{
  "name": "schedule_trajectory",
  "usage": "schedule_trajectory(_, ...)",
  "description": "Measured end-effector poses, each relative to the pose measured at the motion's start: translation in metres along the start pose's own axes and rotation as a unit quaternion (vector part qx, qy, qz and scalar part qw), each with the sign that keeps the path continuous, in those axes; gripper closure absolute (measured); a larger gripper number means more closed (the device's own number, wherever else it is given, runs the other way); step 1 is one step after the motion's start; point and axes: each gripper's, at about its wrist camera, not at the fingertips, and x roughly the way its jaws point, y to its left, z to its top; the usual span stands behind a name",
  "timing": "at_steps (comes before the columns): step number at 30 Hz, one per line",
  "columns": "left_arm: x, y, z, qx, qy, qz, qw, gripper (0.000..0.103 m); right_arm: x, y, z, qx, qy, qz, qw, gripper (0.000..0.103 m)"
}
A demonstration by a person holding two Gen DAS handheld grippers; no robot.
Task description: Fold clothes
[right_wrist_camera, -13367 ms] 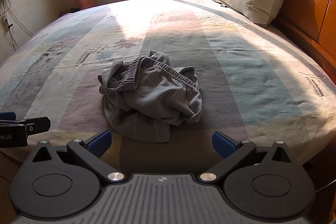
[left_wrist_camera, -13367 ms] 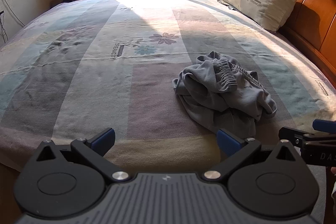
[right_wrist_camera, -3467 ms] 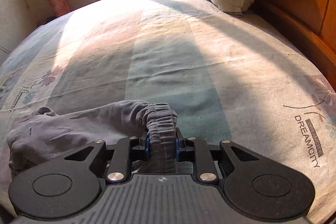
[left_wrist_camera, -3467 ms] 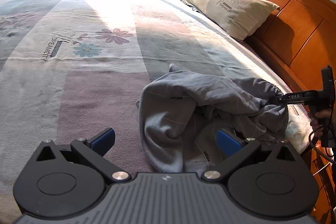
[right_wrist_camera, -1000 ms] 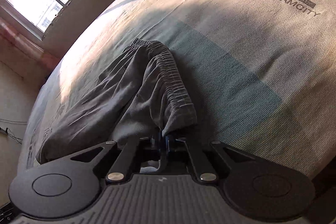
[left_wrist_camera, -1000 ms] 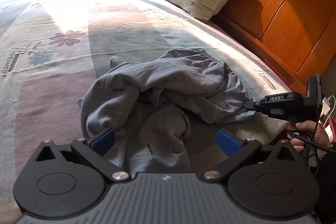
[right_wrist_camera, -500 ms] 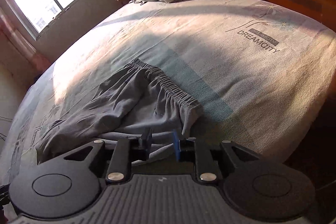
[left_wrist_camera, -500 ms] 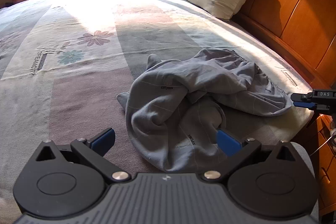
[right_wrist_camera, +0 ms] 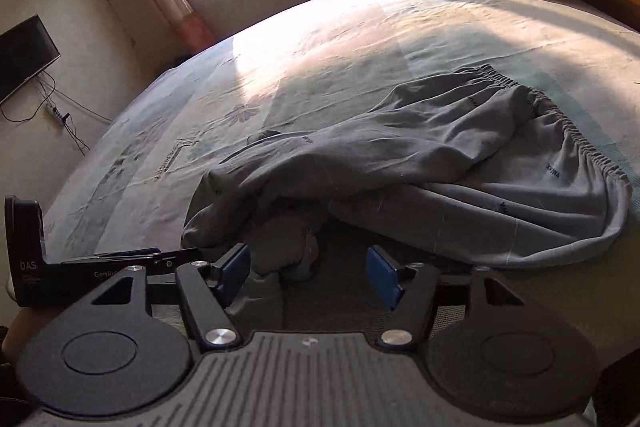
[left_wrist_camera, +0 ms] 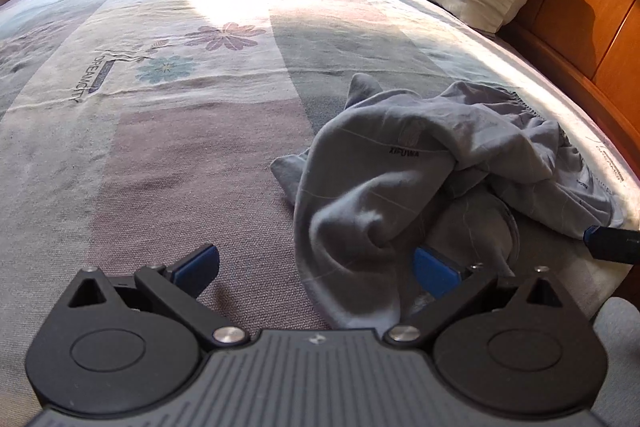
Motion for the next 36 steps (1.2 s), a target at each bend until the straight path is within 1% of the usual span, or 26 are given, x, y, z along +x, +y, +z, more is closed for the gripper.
schedule_trajectory(3, 0.012, -0.007, 0.004, 0.062, 0.005, 0.057, 0.9964, 0.0, 0.009, -0.001, -0.002, 0.011, 0.01, 0.002, 1.0, 0.034)
schedule_trajectory(4, 0.012, -0.004, 0.007, 0.079, 0.001, 0.068, 0.9946, 0.0, 0.011, -0.002, -0.003, 0.014, 0.012, 0.0, 1.0, 0.034)
schedule_trajectory(6, 0.011, 0.004, 0.013, 0.09, -0.002, 0.073, 0.9933, 0.0, 0.014, -0.004, -0.005, 0.019, 0.018, -0.004, 1.0, 0.034)
schedule_trajectory(11, 0.011, 0.031, 0.037, 0.134, -0.02, 0.139, 0.9809, 0.0, 0.021, -0.007, -0.01, 0.025, 0.027, -0.007, 0.999, 0.034)
schedule_trajectory(15, 0.019, 0.046, 0.067, 0.158, -0.042, 0.158, 0.9737, 0.0, 0.026, -0.007, -0.012, 0.023, 0.032, -0.011, 0.999, 0.034)
schedule_trajectory(17, 0.029, 0.046, 0.083, 0.177, -0.055, 0.175, 0.967, 0.0, 0.027, -0.006, -0.012, 0.022, 0.034, -0.013, 0.999, 0.034)
schedule_trajectory(18, 0.033, 0.046, 0.091, 0.177, -0.056, 0.174, 0.9671, 0.0, 0.028, -0.006, -0.012, 0.021, 0.035, -0.014, 0.999, 0.034)
schedule_trajectory(20, 0.04, 0.047, 0.104, 0.163, -0.053, 0.16, 0.9721, 0.0, 0.028, -0.006, -0.013, 0.019, 0.036, -0.013, 0.999, 0.034)
schedule_trajectory(22, 0.044, 0.041, 0.106, 0.158, -0.046, 0.147, 0.9754, 0.001, 0.027, -0.006, -0.013, 0.014, 0.036, -0.007, 0.999, 0.034)
schedule_trajectory(26, 0.037, 0.028, 0.083, 0.175, -0.022, 0.09, 0.9802, 0.001, 0.038, 0.005, -0.006, -0.018, 0.037, 0.015, 0.999, 0.034)
schedule_trajectory(31, -0.001, 0.034, 0.056, 0.161, -0.012, 0.067, 0.9846, 0.0, 0.06, 0.024, 0.008, -0.067, 0.043, 0.042, 0.996, 0.033)
schedule_trajectory(36, -0.039, 0.039, 0.028, 0.147, -0.003, 0.043, 0.9882, 0.001, 0.082, 0.042, 0.023, -0.116, 0.048, 0.069, 0.99, 0.032)
